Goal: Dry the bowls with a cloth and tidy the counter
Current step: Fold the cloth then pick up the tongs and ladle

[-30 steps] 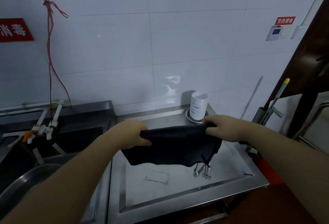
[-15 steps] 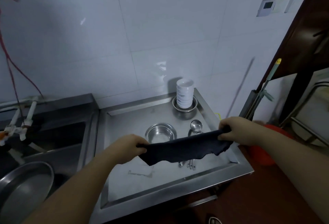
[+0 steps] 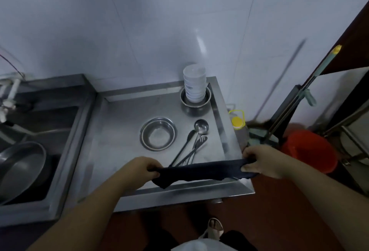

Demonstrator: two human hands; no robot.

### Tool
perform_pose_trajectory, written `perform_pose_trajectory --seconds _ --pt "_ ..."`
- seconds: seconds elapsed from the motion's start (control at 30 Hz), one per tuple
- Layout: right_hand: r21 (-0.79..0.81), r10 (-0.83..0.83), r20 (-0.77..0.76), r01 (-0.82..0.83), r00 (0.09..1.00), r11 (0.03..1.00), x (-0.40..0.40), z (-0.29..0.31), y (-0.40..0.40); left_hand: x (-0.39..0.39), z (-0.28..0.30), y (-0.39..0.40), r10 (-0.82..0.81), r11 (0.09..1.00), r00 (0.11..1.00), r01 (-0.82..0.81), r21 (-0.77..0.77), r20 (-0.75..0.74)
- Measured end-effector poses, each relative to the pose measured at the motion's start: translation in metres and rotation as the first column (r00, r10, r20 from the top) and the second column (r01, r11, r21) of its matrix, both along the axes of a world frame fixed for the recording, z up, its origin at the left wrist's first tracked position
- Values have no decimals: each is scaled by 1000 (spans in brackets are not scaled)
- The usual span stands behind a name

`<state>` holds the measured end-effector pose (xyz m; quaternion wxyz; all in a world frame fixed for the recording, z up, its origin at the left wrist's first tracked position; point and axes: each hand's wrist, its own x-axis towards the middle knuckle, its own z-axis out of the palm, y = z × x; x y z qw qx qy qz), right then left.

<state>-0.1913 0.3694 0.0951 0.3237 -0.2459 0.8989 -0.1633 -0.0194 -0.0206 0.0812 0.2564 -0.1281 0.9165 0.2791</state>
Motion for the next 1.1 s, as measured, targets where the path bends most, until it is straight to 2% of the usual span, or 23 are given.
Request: perform_pose_trajectory --seconds 0.27,0.43,0.53,0.6,0.73,0.87,1.0,1.1 --pt "12 111 312 -121 943 993 25 -54 28 44 -42 28 -18 995 970 -7 102 242" --pt "54 67 341 -91 937 994 37 -111 25 56 -87 25 40 996 951 -62 63 307" --pt "52 -30 275 17 961 998 34 -145 15 50 -115 25 85 996 956 -93 17 282" --pt "80 -93 172 80 981 994 29 -164 6 41 -135 27 132 991 963 -128 -31 234" --pt "133 -125 24 121 992 984 19 -188 -14 18 -166 32 262 960 958 -246 -134 120" --pt "194 -25 -104 45 994 980 15 -205 -27 5 -189 32 308 934 951 -296 -202 32" --pt "258 109 -243 -45 964 965 20 -217 -31 1 -205 35 358 906 933 -335 -261 46" --pt "278 156 -331 -62 931 959 24 -219 -35 5 -208 41 294 898 956 -283 -338 -18"
